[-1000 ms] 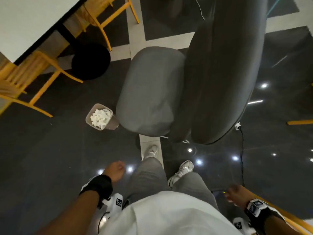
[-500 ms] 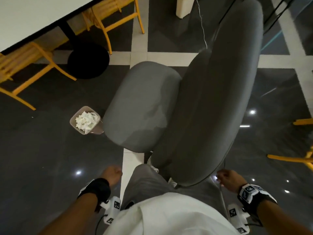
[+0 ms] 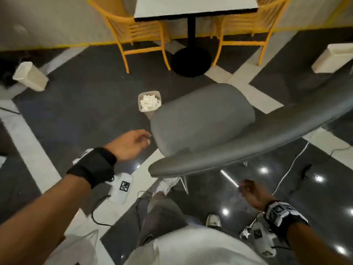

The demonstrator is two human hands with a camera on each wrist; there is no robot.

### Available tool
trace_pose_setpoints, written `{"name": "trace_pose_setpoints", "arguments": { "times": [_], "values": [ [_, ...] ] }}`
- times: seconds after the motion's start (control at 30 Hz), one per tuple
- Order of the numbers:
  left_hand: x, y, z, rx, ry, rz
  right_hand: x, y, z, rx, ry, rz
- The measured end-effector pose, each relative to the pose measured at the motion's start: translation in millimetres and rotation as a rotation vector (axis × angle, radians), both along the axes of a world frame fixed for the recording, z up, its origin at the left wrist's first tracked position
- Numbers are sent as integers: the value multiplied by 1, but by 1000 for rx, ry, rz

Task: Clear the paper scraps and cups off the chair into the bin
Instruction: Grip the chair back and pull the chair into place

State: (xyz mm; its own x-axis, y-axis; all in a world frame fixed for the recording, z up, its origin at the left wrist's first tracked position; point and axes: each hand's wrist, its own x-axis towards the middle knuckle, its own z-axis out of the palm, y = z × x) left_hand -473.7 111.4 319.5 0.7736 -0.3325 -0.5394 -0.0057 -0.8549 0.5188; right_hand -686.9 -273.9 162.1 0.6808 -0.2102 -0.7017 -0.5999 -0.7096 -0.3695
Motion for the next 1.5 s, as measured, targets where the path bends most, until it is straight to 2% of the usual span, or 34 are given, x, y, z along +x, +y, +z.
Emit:
{"name": "trace_pose_setpoints", "arguments": {
  "times": [0.1,0.2,0.27,0.4,0.57,0.6,0.7,1.03,1.27,1.5],
  "values": [
    [-47,-43,57,-79,-126,37,16,-13,66,16,-262,66],
    [-89,-93,80,-60,-239,48,25,-20,115,47,-483,44],
    [-112,-126,80,-9,-329,54,25,-21,142,57,-610,87],
    [-134,-169,76,141,-628,115,17,-14,190,7,-834,313],
    [-139,-205,70,238,-809,98,31,-21,234,-91,-1155,400],
    [-138,-207,69,263,-832,110,39,-27,238,-149,-1167,422],
    [-129,-206,70,280,-898,133,60,-49,241,-316,-1053,488],
    [-115,-196,63,234,-946,85,106,-102,227,-504,-809,526],
    [-106,-187,64,267,-953,85,111,-84,216,-605,-847,366],
    [-108,-166,61,267,-966,79,99,-64,214,-627,-836,352]
  ]
}}
